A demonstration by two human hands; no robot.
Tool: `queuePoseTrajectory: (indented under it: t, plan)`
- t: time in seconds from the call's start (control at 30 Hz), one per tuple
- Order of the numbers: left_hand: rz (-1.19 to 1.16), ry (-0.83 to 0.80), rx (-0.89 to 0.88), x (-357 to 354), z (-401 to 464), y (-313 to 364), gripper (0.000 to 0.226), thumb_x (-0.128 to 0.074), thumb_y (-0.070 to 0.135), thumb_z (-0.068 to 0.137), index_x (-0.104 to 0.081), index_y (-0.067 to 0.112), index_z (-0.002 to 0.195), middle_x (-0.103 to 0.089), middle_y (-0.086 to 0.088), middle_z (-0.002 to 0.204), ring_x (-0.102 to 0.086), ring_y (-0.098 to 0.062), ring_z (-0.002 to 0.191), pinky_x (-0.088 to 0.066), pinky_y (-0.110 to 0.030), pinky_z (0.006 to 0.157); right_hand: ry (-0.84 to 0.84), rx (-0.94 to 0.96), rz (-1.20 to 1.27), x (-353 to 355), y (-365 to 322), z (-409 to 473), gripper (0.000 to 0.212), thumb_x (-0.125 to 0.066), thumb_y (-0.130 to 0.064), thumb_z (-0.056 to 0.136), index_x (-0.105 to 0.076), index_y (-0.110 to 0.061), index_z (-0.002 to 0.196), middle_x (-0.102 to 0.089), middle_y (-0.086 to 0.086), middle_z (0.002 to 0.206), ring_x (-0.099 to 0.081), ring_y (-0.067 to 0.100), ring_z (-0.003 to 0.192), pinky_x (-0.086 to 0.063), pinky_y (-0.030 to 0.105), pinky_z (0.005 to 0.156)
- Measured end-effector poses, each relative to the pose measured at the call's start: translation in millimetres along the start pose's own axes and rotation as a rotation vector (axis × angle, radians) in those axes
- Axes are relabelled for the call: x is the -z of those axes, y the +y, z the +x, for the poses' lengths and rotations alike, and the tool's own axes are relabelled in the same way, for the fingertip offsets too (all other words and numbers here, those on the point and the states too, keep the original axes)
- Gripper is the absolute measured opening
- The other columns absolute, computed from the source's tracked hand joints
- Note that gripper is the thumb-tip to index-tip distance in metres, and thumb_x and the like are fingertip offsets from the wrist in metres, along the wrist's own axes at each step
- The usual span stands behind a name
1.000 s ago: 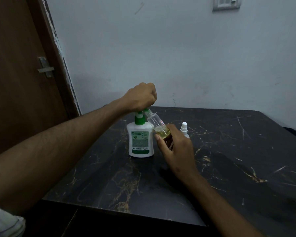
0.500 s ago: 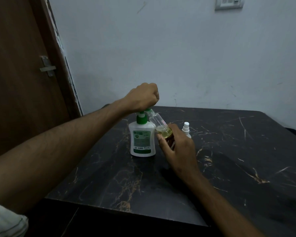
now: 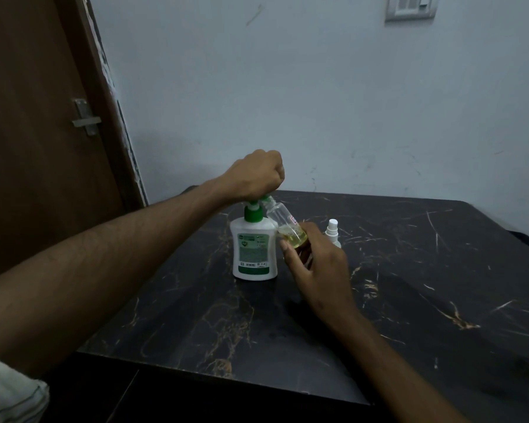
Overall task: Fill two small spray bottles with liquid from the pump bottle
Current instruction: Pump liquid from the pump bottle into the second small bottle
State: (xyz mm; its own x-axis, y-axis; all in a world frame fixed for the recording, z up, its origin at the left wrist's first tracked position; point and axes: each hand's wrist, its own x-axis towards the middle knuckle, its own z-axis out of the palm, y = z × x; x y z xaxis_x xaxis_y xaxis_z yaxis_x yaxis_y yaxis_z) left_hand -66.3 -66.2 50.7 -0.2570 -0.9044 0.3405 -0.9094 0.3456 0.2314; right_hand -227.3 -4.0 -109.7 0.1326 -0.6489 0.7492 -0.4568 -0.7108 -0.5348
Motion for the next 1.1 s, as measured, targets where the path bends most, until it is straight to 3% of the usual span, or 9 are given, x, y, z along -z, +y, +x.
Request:
queuePoseTrajectory:
  t: [0.1,0.3,0.43,0.53,0.63,0.83,0.93,1.0,1.1]
  plan:
    - [0.015,0.014,0.009,2.6,1.2,1.1,0.031,-0.049,-0.001,0.069,-0.036,0.022,0.053,-0.036,0.008,0.053,-0.032,-0.013,0.052,-0.03,-0.03,0.055,0.004,-0.005,0.009,-0.1,0.0,-0.2,0.018,-0.058,-0.046,0.102,-0.059,-0.032,0.113,-0.058,-0.023,0.088,-0.062,0.002,0.082,-0.048,0.015,0.065]
    - [-0.006,-0.004,0.01,0.0,0.5,0.2,0.029,-0.048,-0.003,0.067,-0.038,0.017,0.049,-0.036,0.009,0.045,-0.032,-0.011,0.048,-0.029,-0.027,0.053,-0.002,-0.004,0.013,0.2,0.7,-0.2,0.017,-0.058,-0.045,0.103,-0.059,-0.031,0.112,-0.061,-0.021,0.09,-0.062,0.003,0.082,-0.052,0.022,0.066]
    - [0.026,0.004,0.01,2.6,0.0,3.3,0.015,-0.051,-0.003,0.075,-0.051,0.002,0.061,-0.057,-0.015,0.069,-0.035,-0.011,0.052,-0.029,-0.028,0.053,-0.003,-0.008,0.01,0.3,-0.2,-0.6,0.018,-0.058,-0.046,0.102,-0.059,-0.031,0.113,-0.061,-0.021,0.091,-0.062,0.001,0.083,-0.053,0.022,0.067]
    - [0.016,0.017,0.003,4.8,0.1,3.3,0.016,-0.051,-0.003,0.074,-0.047,0.004,0.06,-0.06,-0.009,0.083,-0.034,-0.011,0.052,-0.029,-0.029,0.054,-0.002,-0.006,0.012,0.1,0.0,0.2,0.018,-0.059,-0.045,0.102,-0.059,-0.031,0.113,-0.062,-0.019,0.092,-0.063,0.002,0.084,-0.053,0.021,0.067]
    - [-0.02,0.025,-0.013,1.9,-2.2,3.0,0.036,-0.049,-0.004,0.072,-0.037,0.022,0.052,-0.057,-0.012,0.081,-0.032,-0.011,0.05,-0.028,-0.028,0.053,-0.005,-0.006,0.016,-0.1,0.7,0.2,0.019,-0.058,-0.046,0.102,-0.06,-0.03,0.113,-0.062,-0.02,0.092,-0.063,0.002,0.084,-0.051,0.017,0.067]
    - [-0.005,0.041,-0.004,3.4,1.0,1.1,0.034,-0.049,-0.001,0.069,-0.036,0.024,0.051,-0.05,-0.018,0.069,-0.031,-0.012,0.051,-0.029,-0.029,0.055,-0.002,-0.015,0.022,-0.1,-0.1,-1.2,0.016,-0.06,-0.043,0.102,-0.06,-0.031,0.112,-0.062,-0.02,0.091,-0.063,0.003,0.083,-0.05,0.017,0.066]
    - [-0.012,0.001,-0.012,1.4,2.3,-1.2,0.016,-0.043,0.01,0.057,-0.034,0.019,0.048,-0.03,0.001,0.044,-0.029,-0.016,0.049,-0.03,-0.032,0.056,-0.005,-0.015,0.023,0.5,-0.6,0.2,0.016,-0.06,-0.044,0.102,-0.059,-0.031,0.112,-0.062,-0.019,0.09,-0.062,0.003,0.083,-0.049,0.016,0.065]
    - [-0.026,-0.022,-0.023,-2.4,1.9,-2.5,0.008,-0.039,0.013,0.049,-0.032,0.017,0.049,-0.029,0.006,0.044,-0.027,-0.019,0.052,-0.029,-0.037,0.056,-0.012,-0.016,0.011,0.4,-0.1,0.1,0.017,-0.058,-0.045,0.103,-0.06,-0.03,0.112,-0.062,-0.017,0.09,-0.061,0.003,0.081,-0.046,0.014,0.065]
    - [-0.045,-0.018,-0.001,-2.5,0.8,-3.5,0.017,-0.043,0.005,0.056,-0.035,0.016,0.046,-0.033,0.006,0.037,-0.03,-0.019,0.049,-0.031,-0.034,0.056,-0.007,-0.018,0.013,0.5,-0.1,-0.3,0.018,-0.059,-0.044,0.103,-0.061,-0.029,0.111,-0.06,-0.018,0.088,-0.06,0.003,0.081,-0.043,0.012,0.065]
